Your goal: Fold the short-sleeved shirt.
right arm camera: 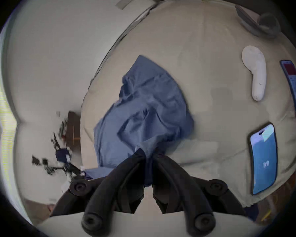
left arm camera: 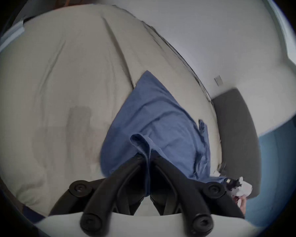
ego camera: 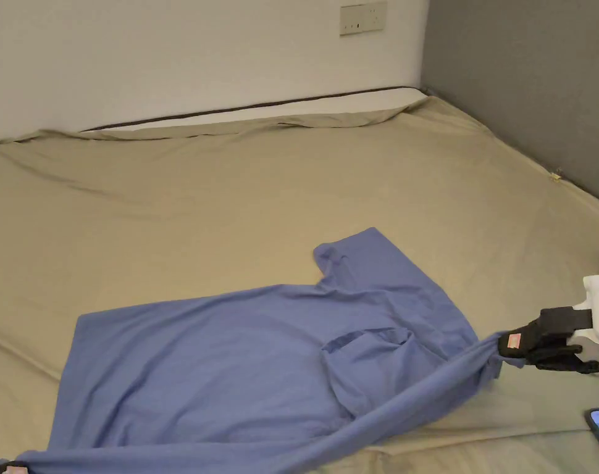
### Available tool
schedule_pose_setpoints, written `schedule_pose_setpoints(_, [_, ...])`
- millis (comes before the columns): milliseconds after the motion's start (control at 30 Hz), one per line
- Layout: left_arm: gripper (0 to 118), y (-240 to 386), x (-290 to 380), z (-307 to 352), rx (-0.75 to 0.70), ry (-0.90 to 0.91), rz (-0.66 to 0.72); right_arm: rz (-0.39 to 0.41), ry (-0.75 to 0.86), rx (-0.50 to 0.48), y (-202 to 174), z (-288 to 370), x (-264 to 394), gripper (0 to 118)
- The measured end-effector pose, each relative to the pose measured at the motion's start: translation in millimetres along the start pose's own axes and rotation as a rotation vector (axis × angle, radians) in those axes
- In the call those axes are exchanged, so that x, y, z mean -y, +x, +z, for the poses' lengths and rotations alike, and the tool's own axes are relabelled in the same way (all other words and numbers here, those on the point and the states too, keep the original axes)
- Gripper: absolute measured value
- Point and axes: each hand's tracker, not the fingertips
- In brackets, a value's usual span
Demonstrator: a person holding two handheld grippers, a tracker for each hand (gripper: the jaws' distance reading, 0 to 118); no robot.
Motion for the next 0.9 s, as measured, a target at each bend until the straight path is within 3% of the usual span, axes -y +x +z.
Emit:
schedule_pose_setpoints(267, [3,5,-55,-81,-0.050,0.001,0.121,-0.082,0.007,0.093,-3,-74,-60,7])
schedule_pose_setpoints(333, [3,9,-62,-102,-0.131,0.011,0.076,-0.070,0.007,0.184,0,-96,-66,7])
schedule_pose_setpoints(567, [3,16,-47,-156,-0.303,-0.063,-0.089,0.071,-0.004,0.350,3,-141,-51,8])
schedule_pose_setpoints(633, [3,12,-41,-163,-0.302,-0.060,-0.087,0.133,0.024,0.347,9,-152,-55,9])
schedule_pose_setpoints(733, [3,19,-42,-163,-0.312,-0.042,-0.116,0.231,0.027,0.366,0,-151,-56,27])
schedule_pose_setpoints(767, [5,22,-43,-163,-0.317,-0.045,-0.135,0.264,0.022,0.353,-9,-149,-56,49])
schedule_pose_setpoints(800, [37,27,-46,-156,-0.312,-0.048,-0.149,0.321,0.015,0.325,-21,-141,-58,100])
schedule_pose_setpoints(833, [93,33,-48,-141,-0.273,-0.035,-0.175,0.421,0.049,0.315,-37,-126,-56,118])
schedule_pose_setpoints(867, [118,40,-47,-126,-0.206,0.004,-0.193,0.522,0.145,0.267,-52,-107,-48,118])
schedule_pose_setpoints(900, [117,50,-42,-92,-0.070,0.121,-0.237,0.626,0.280,0.236,-76,-77,-33,118])
